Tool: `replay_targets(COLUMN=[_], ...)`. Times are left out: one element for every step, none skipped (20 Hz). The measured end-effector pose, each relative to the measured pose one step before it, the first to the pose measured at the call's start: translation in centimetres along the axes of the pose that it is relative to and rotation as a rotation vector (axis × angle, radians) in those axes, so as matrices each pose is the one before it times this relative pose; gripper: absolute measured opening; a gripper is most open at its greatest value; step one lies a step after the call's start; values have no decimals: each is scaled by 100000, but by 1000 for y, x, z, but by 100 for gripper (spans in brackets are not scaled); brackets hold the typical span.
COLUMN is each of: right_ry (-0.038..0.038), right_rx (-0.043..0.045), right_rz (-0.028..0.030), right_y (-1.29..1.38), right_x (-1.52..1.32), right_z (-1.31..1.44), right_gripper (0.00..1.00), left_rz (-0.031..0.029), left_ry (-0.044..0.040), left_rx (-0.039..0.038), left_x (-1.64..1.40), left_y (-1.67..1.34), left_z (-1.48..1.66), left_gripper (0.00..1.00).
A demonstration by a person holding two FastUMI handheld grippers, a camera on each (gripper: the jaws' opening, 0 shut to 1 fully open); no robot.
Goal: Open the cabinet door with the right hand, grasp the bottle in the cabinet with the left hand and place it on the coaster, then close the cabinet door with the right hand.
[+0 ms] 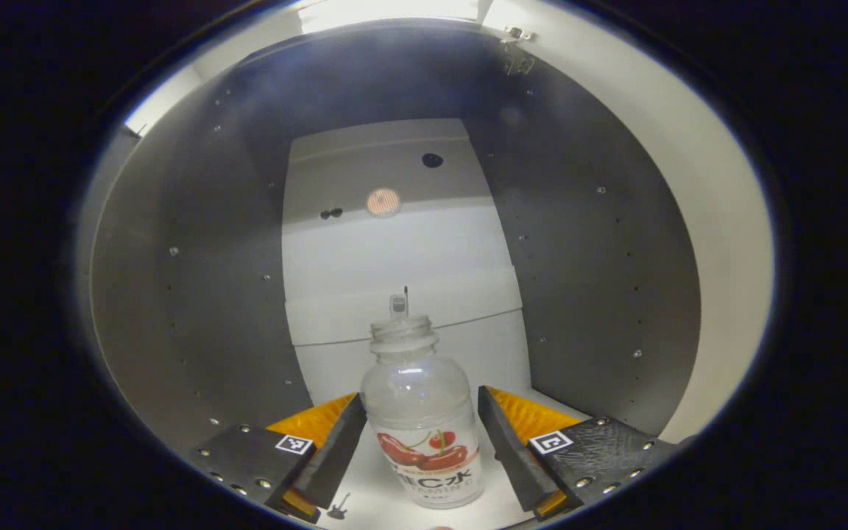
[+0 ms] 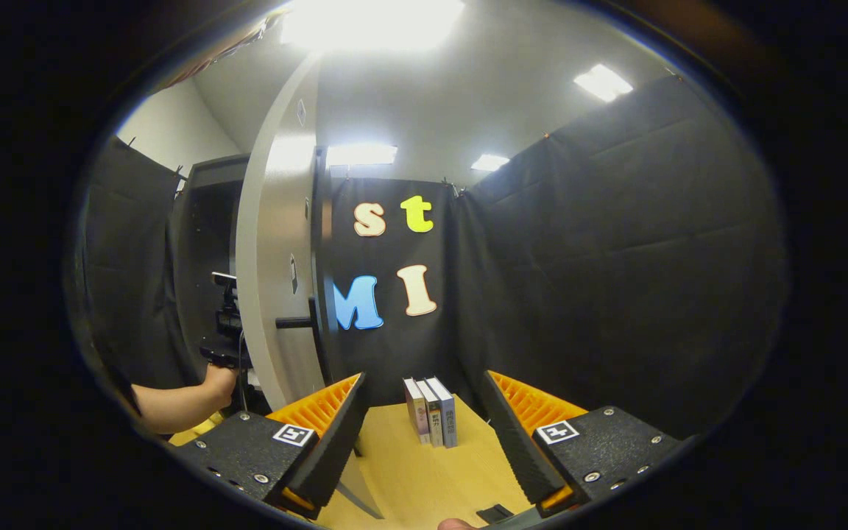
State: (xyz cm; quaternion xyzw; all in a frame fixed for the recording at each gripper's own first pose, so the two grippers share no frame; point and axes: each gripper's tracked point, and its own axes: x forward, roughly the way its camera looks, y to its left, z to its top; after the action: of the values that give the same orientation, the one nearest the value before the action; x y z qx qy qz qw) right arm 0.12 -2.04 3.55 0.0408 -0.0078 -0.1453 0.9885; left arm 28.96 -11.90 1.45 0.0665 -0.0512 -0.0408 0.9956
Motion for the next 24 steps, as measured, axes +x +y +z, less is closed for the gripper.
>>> replay_targets(right_ry=[-242,-619,-619,-287,-144,-411,-1011,-1003,-494,106,412,722,287,291,409,466,883,1471,2202,2464,2098,1561,1889,2652], right_rx=[-1172,-104,687,448,-228,218,1193,1627,1263,750,653,557,945,899,715,865,982,966,520,-219,22,599,378,301], right_rz=[387,454,693,526,19,-203,-180,-359,-268,3,84,105,836,738,760,1293,1811,2693,3270,2466,2493,2727,1826,1368], right_y=[272,202,265,28,-274,-469,-396,-519,-550,-669,-722,-737,-498,-558,-545,-423,-299,-172,3,-228,-180,-17,-56,-48], right_x=[15,-111,36,123,162,4,70,8,13,29,138,161,-15,98,151,242,272,247,337,276,297,348,548,408], right_z=[-11,117,118,112,-28,124,238,261,139,-67,-143,-165,-108,-98,-76,-97,-276,-434,-627,-733,-675,-449,-528,-642], right_gripper=[92,94,94,94,94,94,94,94,94,94,94,94,94,94,93,93,93,93,93,93,93,93,94,94], left_rz=[106,981,859,-525,-180,-767,-577,64,414,292,804,159,-124,873,1329,1561,1566,1862,2807,2818,2449,2462,2055,453], left_ry=[1000,-460,-582,-153,767,1508,1009,-134,-1052,-1014,-742,-790,-1263,-1259,-1114,-576,-11,654,-11,-969,-337,691,2458,3293], left_rx=[-466,-633,-929,-771,-84,-158,-608,-747,-851,211,1868,1346,705,954,1195,1002,307,1217,2521,2342,1484,254,-2354,-3305], left_x=[47,344,-191,-429,-315,-111,264,129,14,-108,-19,0,0,59,-66,113,5,185,-4,-124,-288,50,184,88], left_y=[29,390,325,-409,53,-21,18,155,141,-229,134,-129,-193,239,151,-54,39,59,306,189,173,186,-16,-206], left_z=[-394,-158,66,391,225,-9,-241,181,393,172,-159,-184,-156,-5,-54,-115,-240,-13,49,191,143,-91,-426,-481], left_gripper=[90,83,77,75,75,75,75,77,76,76,77,76,75,75,74,74,75,76,77,74,75,76,74,74])
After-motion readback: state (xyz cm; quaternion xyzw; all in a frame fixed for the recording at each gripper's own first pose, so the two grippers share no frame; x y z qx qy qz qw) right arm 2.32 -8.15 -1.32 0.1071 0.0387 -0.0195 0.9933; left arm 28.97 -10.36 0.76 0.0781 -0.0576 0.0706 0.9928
